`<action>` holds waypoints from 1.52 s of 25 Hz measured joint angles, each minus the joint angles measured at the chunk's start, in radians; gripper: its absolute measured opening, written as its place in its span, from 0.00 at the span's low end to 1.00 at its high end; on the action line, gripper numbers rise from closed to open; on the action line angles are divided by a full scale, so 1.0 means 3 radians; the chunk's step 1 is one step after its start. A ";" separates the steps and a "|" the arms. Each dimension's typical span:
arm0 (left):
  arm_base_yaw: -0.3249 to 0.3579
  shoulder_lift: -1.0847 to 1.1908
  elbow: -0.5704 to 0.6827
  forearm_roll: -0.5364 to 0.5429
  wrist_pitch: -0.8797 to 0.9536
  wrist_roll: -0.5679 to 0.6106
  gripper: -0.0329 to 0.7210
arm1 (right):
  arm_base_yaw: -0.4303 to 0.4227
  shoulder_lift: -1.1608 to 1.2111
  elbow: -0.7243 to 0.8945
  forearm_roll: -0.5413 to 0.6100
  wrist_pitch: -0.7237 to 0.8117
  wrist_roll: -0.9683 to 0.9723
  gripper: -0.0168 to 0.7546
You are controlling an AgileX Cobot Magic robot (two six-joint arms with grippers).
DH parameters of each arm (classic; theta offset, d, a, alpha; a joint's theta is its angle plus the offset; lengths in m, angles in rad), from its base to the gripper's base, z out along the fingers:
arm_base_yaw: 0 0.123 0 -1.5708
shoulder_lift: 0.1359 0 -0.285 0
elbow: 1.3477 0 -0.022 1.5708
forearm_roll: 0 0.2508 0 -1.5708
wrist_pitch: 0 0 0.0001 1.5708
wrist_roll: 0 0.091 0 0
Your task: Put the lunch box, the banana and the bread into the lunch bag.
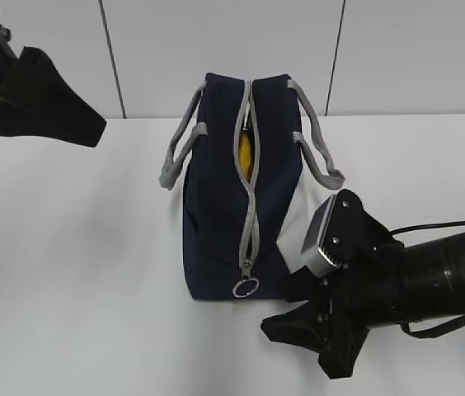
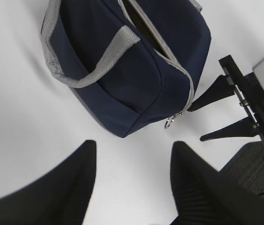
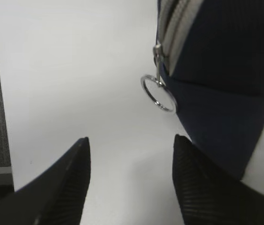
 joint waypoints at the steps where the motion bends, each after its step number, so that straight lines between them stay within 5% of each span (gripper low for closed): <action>1: 0.0000 0.0000 0.0000 0.0000 0.0003 0.0000 0.54 | 0.0000 0.0045 -0.0008 0.0043 0.0009 -0.0019 0.56; 29: 0.0000 0.0000 0.0000 0.0033 0.0049 0.0000 0.53 | 0.0000 0.0449 -0.0264 0.0159 0.0478 -0.0148 0.55; 38: 0.0000 0.0000 0.0000 0.0033 0.0077 0.0000 0.53 | 0.0000 0.0449 -0.0264 0.0157 0.0494 -0.0137 0.29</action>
